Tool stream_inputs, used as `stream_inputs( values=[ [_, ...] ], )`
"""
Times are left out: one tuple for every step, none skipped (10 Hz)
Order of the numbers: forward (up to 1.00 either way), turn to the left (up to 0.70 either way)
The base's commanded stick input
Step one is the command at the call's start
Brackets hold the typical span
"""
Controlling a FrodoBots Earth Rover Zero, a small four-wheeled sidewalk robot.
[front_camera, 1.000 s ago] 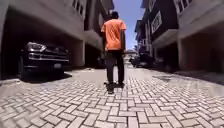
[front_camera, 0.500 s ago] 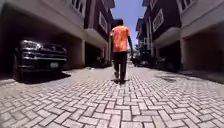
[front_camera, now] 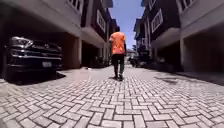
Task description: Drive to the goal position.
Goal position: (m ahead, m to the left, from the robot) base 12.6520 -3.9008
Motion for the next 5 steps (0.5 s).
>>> stream_inputs(
  values=[
    [0.5, -0.05],
    [0.5, -0.17],
    [0.5, -0.33],
    [0.5, 0.0],
    [0.5, 0.0]
  ],
)
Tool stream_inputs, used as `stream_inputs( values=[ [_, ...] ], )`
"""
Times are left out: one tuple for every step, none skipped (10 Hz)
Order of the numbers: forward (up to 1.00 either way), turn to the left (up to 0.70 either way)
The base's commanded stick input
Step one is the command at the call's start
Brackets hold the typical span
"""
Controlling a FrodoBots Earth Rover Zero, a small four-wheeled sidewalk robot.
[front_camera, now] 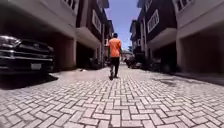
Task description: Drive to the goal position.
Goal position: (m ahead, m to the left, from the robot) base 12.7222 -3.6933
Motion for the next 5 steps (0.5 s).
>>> stream_inputs(
  values=[
    [0.5, 0.0],
    [0.5, 0.0],
    [0.5, 0.0],
    [0.5, 0.0],
    [0.5, 0.0]
  ],
)
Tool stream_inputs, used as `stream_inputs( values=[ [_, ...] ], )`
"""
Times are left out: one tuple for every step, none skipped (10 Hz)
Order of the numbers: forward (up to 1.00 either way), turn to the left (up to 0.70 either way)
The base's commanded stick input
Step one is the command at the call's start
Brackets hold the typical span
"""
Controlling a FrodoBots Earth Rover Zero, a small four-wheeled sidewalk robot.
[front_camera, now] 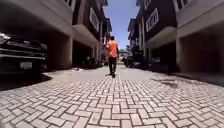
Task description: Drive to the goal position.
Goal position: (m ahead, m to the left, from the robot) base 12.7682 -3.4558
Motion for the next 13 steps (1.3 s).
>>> stream_inputs(
  values=[
    [0.5, 0.0],
    [0.5, 0.0],
    [0.5, 0.0],
    [0.5, 0.0],
    [0.5, 0.0],
    [0.5, 0.0],
    [0.5, 0.0],
    [0.5, 0.0],
    [0.5, 0.0],
    [0.5, 0.0],
    [0.5, 0.0],
    [0.5, 0.0],
    [0.5, 0.0]
  ],
)
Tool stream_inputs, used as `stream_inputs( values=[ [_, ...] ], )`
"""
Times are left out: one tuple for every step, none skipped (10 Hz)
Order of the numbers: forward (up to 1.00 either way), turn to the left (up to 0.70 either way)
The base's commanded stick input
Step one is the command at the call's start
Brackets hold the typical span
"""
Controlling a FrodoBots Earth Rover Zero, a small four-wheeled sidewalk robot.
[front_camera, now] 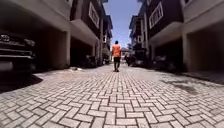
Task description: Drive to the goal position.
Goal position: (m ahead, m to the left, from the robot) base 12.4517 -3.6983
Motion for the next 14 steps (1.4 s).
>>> stream_inputs(
  values=[
    [0.5, 0.0],
    [0.5, 0.0],
    [0.5, 0.0],
    [0.5, 0.0],
    [0.5, 0.0],
    [0.5, 0.0],
    [0.5, 0.0],
    [0.5, 0.0],
    [0.5, 0.0],
    [0.5, 0.0],
    [0.5, 0.0],
    [0.5, 0.0],
    [0.5, 0.0],
    [0.5, 0.0]
  ],
)
